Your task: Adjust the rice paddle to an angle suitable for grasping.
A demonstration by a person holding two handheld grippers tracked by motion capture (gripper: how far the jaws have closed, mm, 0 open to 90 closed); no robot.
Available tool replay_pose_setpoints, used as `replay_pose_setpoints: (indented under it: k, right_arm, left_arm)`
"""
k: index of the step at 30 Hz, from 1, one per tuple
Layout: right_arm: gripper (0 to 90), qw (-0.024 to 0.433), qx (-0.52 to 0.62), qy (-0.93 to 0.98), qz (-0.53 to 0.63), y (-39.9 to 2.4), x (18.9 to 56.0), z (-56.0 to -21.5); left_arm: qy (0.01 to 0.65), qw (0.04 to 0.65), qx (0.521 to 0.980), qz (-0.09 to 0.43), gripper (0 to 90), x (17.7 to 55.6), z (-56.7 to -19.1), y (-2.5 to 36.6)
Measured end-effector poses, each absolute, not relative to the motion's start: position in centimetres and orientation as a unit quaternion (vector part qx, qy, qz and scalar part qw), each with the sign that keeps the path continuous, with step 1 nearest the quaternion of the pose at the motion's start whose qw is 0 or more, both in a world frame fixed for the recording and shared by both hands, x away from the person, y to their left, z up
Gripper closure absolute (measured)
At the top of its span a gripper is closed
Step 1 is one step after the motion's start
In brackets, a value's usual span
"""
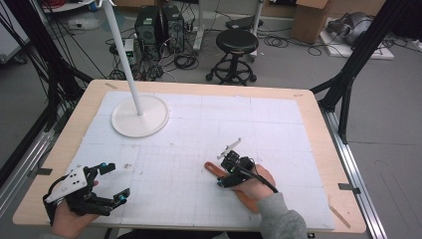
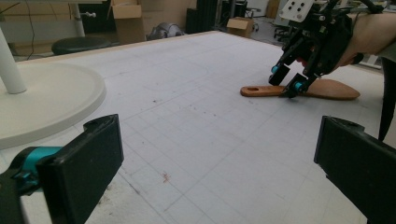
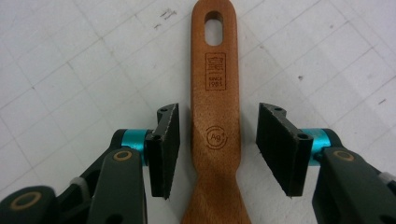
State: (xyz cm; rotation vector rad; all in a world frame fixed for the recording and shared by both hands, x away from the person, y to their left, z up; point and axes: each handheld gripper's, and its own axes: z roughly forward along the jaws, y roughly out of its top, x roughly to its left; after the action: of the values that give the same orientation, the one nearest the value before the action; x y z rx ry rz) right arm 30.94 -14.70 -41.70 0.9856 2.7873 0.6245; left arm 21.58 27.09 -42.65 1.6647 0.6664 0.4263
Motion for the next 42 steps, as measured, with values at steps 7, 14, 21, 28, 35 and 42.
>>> replay_pose_setpoints:
  k: [7, 14, 21, 28, 35, 42]
  right_arm:
    - [55.1, 0.054, 0.323, 0.928, 0.177, -14.3, 31.1, -41.4]
    - [63.1, 0.050, 0.323, 0.932, 0.156, -14.0, 31.1, -41.2]
    - [64.4, 0.056, 0.310, 0.936, 0.156, -14.0, 31.0, -41.2]
    - [64.4, 0.062, 0.308, 0.930, 0.191, -14.7, 31.0, -40.9]
    - [64.3, 0.050, 0.298, 0.922, 0.243, -15.6, 30.4, -39.8]
    - [64.3, 0.048, 0.300, 0.906, 0.294, -17.4, 30.1, -38.9]
  left_arm:
    - [0.289, 0.604, 0.719, 0.184, 1.8, 21.6, -42.7, 27.1]
    - [0.287, 0.603, 0.721, 0.186, 1.8, 21.5, -42.7, 27.2]
    - [0.287, 0.602, 0.721, 0.188, 1.8, 21.5, -42.6, 27.2]
    - [0.287, 0.601, 0.722, 0.189, 1.8, 21.5, -42.7, 27.2]
    - [0.285, 0.599, 0.724, 0.189, 1.8, 21.5, -42.7, 27.1]
    - [0.287, 0.600, 0.725, 0.179, 1.8, 22.4, -43.0, 27.0]
